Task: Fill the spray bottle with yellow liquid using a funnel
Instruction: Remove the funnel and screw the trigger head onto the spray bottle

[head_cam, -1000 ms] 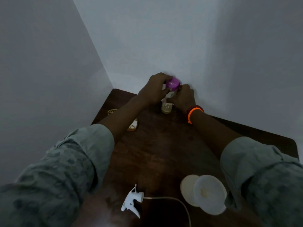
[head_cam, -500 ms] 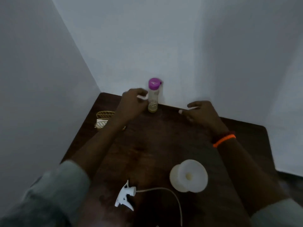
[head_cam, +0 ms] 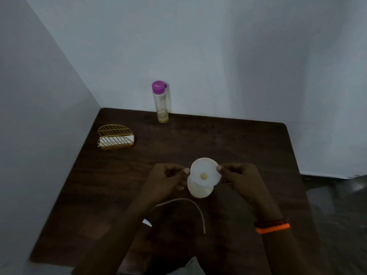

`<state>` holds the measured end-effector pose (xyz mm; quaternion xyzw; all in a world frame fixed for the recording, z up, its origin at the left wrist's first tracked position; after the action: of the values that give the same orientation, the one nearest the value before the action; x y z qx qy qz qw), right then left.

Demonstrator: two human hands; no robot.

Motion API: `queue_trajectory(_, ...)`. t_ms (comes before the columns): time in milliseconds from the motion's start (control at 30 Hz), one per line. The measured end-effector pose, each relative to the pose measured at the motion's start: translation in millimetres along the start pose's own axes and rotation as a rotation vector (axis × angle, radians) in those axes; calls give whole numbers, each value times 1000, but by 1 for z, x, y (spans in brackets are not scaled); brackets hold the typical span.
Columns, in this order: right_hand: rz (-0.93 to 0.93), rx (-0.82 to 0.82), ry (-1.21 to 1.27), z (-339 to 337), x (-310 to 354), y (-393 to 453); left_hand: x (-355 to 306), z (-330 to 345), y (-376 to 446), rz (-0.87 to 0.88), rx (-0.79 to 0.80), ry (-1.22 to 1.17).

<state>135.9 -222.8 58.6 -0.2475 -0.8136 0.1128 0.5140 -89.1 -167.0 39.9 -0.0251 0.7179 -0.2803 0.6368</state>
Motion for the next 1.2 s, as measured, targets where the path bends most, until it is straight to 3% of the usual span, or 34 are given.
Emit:
queue_trajectory(467,-83,-82,4,-7,11,-16,-30,14,-14,88,-17,12)
queue_trajectory(1200,-54,-106,96,-4,4,-13,-28,13,-14,28,-23,-57)
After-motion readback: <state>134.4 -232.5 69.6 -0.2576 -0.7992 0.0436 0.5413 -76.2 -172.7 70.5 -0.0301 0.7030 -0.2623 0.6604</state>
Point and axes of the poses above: each hand's wrist, its own y-axis towards the middle knuckle, its own z-axis out of the palm, x = y × z, the point moved 9 cm from there along y, towards the middle knuckle, and after that the axes turned 8 degrees about -y, right-handed, at the moved point
